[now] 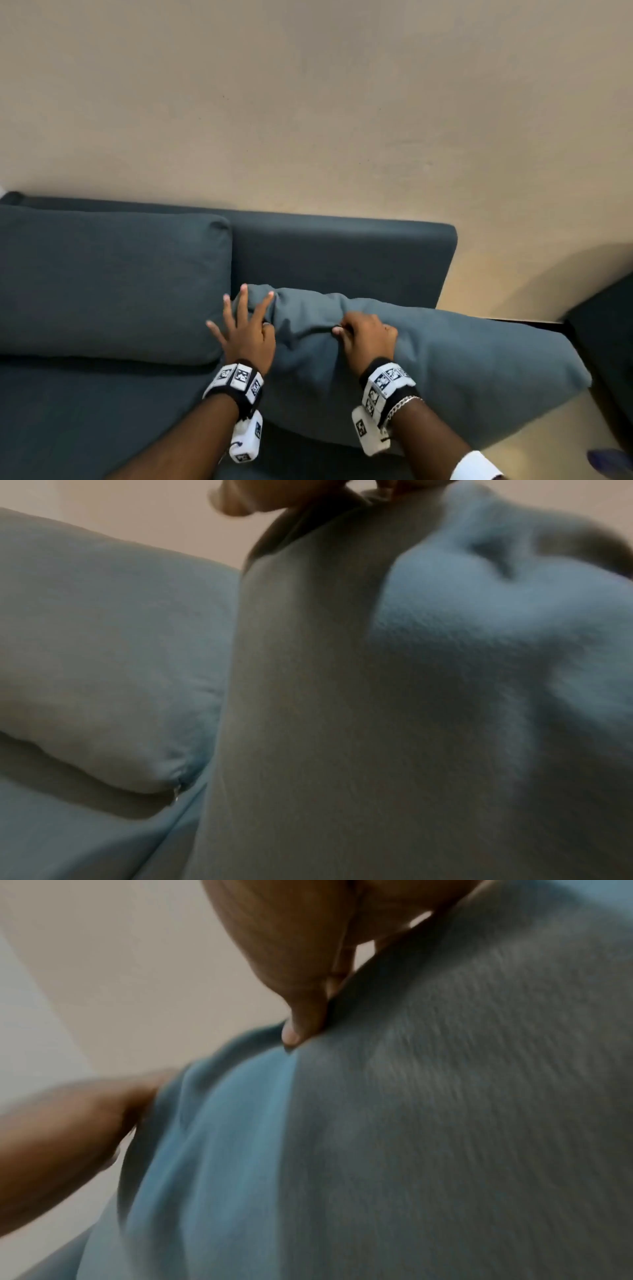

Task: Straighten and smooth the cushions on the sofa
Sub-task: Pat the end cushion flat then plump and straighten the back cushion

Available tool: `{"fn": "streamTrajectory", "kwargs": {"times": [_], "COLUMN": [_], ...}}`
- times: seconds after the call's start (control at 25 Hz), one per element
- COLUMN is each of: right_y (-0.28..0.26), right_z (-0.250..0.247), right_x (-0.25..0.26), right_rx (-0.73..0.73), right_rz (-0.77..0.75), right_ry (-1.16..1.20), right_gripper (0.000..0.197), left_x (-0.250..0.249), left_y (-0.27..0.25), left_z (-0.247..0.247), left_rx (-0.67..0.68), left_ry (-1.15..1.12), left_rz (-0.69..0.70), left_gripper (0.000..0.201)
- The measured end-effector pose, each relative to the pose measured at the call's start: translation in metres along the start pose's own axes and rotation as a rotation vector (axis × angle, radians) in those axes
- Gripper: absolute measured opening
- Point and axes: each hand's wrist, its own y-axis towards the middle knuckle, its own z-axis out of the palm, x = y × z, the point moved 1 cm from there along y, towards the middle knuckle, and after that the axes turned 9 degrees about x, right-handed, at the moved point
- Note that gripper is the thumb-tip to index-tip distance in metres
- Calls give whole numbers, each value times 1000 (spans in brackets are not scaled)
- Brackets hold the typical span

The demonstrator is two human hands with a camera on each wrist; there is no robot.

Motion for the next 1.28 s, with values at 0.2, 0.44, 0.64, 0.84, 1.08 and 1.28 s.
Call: {"fn": "streamTrajectory", "kwargs": {"times": [0.2, 0.44, 0.64, 0.84, 1.08, 1.28], "right_y": [-7, -47, 38, 155, 242, 227], "right_z": [-39, -52, -95, -135, -94, -20], "right_x": [-96, -204, -153, -104, -95, -102], "right_rx": [-42, -269, -346, -349, -109, 58], "right_rz": [-155, 110, 122, 61, 97, 46], "right_ry": [-137, -152, -137, -88, 2, -157], "right_gripper": [48, 83, 46, 25, 31, 70], "left_x": [20, 14, 1, 0, -24, -37], "left_y": [23, 34, 99, 232, 274, 274], "left_z": [-11, -7, -24, -63, -20, 33], "left_rx": [42, -113, -248, -261, 236, 404], "left_ry": [129, 119, -101, -156, 196, 444], "left_rz": [244, 149, 10, 108, 181, 294], "left_gripper": [44, 29, 26, 24, 67, 83]}}
